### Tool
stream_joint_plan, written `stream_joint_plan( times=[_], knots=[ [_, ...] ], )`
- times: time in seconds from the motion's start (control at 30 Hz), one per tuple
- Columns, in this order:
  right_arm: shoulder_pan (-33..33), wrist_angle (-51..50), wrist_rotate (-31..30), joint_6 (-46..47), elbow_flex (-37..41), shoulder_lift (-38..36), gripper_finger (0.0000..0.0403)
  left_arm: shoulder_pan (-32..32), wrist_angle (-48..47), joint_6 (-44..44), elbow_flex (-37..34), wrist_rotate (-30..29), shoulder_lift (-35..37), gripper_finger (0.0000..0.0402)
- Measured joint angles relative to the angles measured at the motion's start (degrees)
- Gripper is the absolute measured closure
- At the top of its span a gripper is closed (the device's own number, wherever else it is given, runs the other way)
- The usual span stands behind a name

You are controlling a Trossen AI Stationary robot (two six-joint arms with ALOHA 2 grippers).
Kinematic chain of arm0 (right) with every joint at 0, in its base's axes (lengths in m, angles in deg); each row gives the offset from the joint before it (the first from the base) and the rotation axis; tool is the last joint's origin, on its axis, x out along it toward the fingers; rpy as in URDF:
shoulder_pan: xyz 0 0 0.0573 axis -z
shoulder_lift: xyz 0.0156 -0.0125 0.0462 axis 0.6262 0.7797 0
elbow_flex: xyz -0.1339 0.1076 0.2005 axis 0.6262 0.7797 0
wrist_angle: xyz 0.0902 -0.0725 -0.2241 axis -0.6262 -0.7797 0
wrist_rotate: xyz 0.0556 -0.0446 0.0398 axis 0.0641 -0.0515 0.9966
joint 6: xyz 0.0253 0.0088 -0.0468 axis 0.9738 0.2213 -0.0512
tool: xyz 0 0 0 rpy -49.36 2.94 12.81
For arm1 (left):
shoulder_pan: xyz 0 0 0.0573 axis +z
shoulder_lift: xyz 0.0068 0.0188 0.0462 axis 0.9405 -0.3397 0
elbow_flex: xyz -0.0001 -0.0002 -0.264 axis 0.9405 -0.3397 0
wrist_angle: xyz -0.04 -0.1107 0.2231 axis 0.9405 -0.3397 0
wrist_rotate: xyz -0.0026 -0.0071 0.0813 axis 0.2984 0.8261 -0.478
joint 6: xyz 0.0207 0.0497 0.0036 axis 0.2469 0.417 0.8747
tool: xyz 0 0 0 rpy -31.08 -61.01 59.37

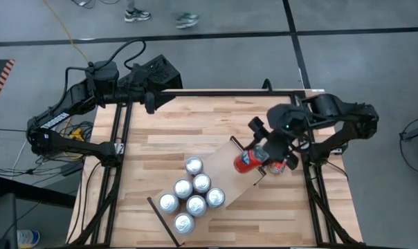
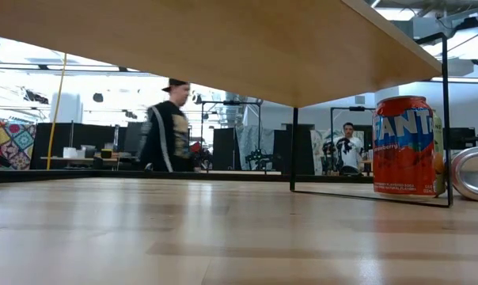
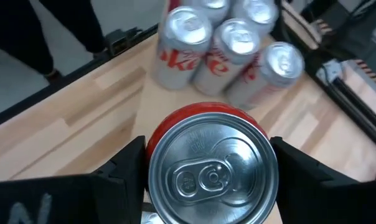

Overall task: Place canned beverage on shelf
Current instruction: Put the red soda can on the shelf

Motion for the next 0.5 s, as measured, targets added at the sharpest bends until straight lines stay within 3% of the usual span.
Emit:
stream_joint_plan(
  times=[0.5],
  knots=[
    [-7.2, -3.6, -0.7, -6.3, 0.1, 5.5, 0.0158, 0.0, -0.2, -5.7, 0.0, 1.5, 0.0, 0.0069]
  ],
)
